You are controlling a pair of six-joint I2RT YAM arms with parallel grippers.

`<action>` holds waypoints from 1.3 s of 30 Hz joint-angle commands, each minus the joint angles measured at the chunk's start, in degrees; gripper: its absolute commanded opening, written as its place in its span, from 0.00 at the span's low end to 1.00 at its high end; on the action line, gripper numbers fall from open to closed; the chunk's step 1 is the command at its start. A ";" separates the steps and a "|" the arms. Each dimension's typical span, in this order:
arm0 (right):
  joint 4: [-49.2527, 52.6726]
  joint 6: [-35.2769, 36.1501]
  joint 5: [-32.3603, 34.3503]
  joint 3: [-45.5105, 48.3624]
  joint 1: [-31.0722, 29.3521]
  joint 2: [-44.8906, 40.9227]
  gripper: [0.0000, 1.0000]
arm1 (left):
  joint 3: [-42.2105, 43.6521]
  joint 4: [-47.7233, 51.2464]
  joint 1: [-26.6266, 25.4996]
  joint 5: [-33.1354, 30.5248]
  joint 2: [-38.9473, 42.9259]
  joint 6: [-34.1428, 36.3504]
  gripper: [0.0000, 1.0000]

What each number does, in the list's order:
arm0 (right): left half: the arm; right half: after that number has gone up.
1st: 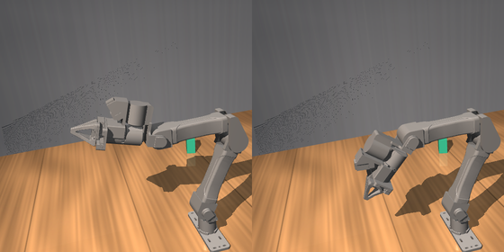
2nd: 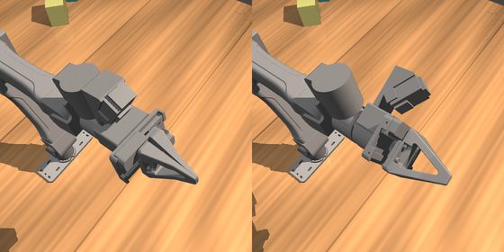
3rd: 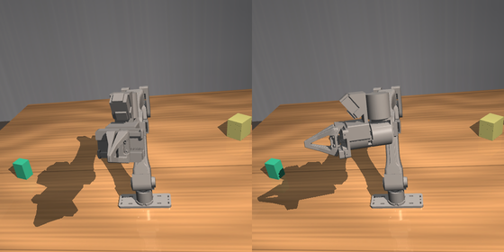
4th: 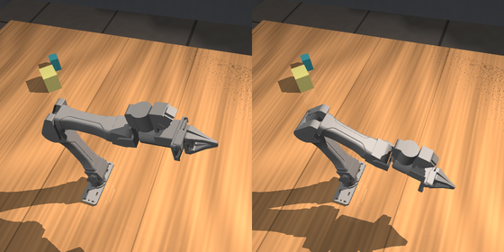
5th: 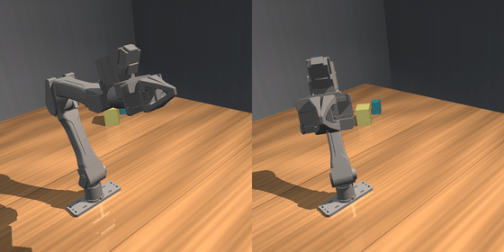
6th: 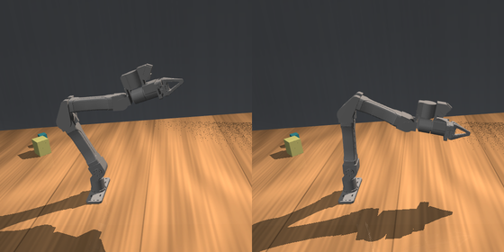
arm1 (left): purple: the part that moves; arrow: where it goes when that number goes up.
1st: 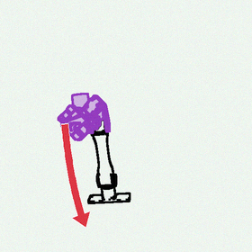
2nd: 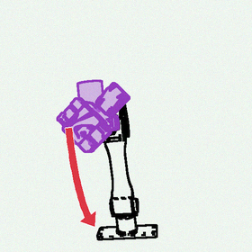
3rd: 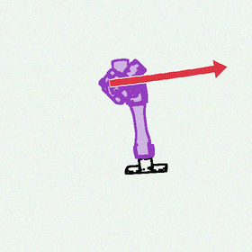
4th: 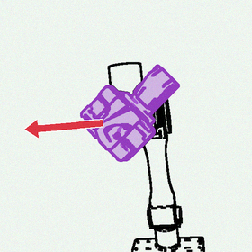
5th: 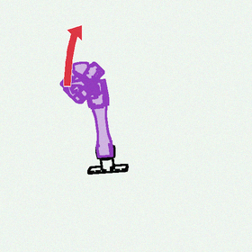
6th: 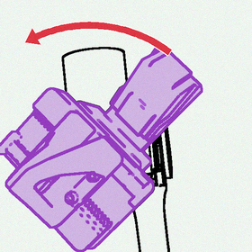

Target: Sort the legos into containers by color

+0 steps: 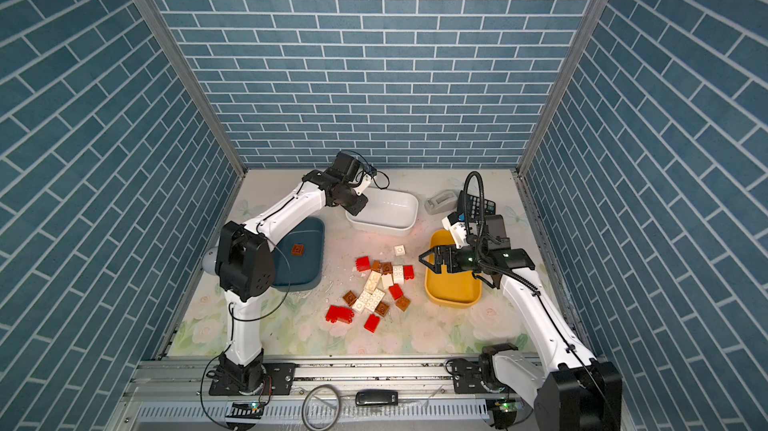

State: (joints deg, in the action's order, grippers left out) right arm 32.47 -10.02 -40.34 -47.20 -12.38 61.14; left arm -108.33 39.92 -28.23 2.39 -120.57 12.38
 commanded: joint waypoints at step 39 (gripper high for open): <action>-0.60 1.78 -0.82 1.92 -0.21 -3.28 0.99 | 27.06 5.47 -7.28 8.12 17.19 10.37 0.74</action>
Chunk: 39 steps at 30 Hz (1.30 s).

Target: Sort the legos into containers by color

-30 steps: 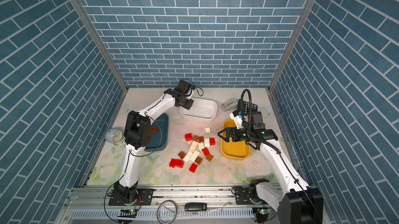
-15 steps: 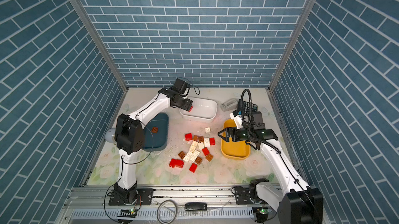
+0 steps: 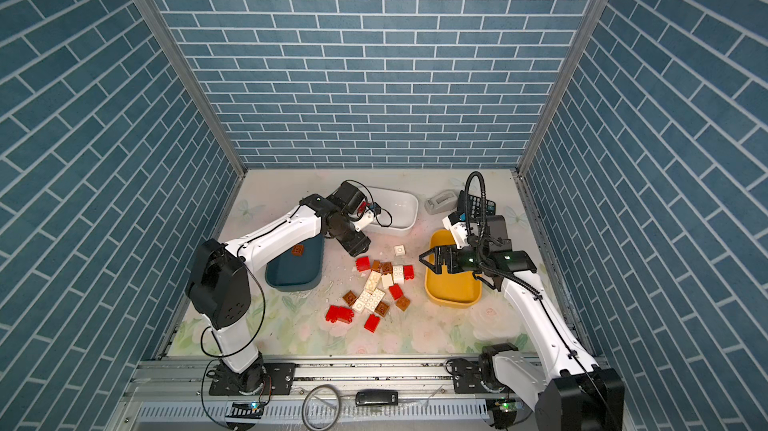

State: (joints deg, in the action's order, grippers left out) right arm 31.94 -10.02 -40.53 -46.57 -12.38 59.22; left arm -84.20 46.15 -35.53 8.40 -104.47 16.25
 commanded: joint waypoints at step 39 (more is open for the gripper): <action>1.83 4.13 1.08 -0.69 -0.01 0.69 0.99 | -7.44 -2.47 -0.29 3.53 -6.17 11.36 0.27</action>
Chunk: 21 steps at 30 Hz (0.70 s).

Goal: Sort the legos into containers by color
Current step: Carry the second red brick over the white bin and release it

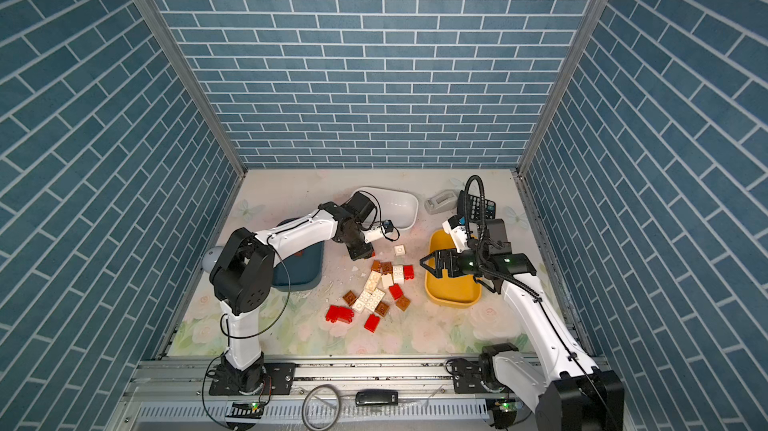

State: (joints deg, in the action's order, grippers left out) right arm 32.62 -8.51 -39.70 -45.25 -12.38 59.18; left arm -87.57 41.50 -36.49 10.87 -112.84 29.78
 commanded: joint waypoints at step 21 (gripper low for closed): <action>-0.54 2.89 0.05 -2.34 1.19 1.69 0.99 | -37.91 2.66 5.28 -9.89 -22.53 -23.25 0.29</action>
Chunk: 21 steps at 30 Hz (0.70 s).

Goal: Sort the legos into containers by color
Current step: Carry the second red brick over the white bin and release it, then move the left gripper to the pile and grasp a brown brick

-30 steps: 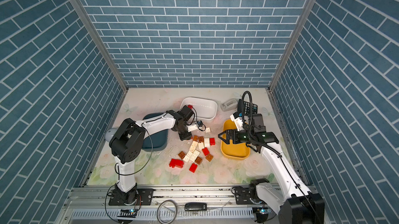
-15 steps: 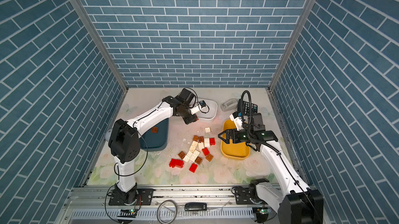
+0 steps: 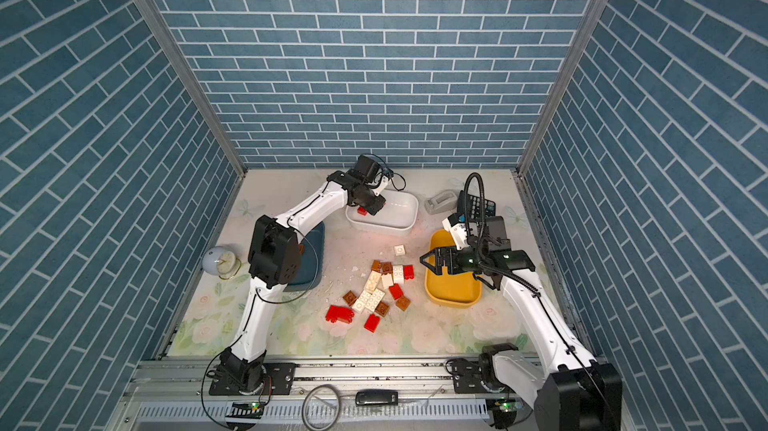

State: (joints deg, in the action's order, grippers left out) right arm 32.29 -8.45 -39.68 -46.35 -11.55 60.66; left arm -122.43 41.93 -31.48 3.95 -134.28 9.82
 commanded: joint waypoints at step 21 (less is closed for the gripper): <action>0.96 4.32 -1.05 -2.27 1.62 1.39 0.99 | -2.08 18.58 -0.06 -1.58 7.29 -7.88 0.69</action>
State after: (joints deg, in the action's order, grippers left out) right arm 32.47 -6.98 -39.94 -47.20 -10.17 62.00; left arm -126.91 56.60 -31.38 1.32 -132.62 3.84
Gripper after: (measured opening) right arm 0.988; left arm 0.685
